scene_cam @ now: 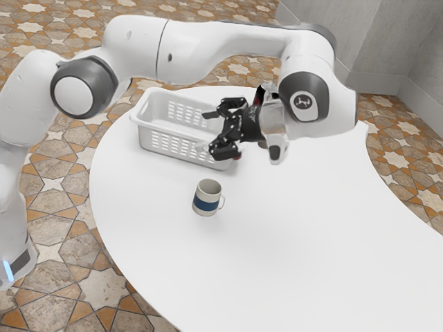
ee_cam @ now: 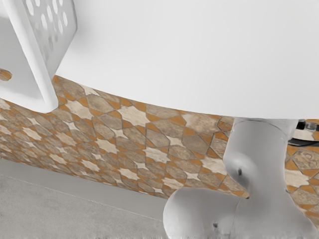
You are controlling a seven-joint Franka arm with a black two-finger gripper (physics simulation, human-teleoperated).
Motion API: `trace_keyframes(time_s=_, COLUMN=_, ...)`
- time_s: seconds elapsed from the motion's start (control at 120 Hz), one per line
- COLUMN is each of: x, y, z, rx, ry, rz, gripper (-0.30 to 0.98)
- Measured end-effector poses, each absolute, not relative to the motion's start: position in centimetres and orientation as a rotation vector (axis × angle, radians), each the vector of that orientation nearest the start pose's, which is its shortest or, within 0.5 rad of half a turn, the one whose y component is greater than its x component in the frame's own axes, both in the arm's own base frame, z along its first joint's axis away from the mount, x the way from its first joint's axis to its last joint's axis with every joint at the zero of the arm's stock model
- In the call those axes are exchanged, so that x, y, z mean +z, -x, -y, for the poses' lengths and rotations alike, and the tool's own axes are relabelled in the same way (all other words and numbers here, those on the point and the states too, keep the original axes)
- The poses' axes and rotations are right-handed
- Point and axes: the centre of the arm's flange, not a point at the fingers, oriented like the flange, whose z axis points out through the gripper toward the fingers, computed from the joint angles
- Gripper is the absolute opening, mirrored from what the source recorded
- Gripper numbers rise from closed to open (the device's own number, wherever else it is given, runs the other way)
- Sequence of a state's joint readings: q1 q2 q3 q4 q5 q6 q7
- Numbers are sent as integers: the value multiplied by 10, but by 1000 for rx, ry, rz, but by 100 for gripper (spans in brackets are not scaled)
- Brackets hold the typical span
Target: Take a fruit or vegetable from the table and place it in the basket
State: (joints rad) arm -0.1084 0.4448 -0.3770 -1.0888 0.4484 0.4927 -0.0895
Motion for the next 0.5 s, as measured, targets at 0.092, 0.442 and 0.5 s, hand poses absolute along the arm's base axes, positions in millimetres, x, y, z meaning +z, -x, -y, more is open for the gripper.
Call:
trace_keyframes(time_s=0.092, x=555, y=-526, z=153, rx=1230, ry=2365, rz=-247, gripper=69)
trace_keyframes(time_s=0.442, x=514, y=-582, z=172, rx=1019, ry=2622, rz=-472, gripper=69)
trace_keyframes(time_s=0.5, x=513, y=-592, z=182, rx=887, ry=2608, rz=-508, gripper=69)
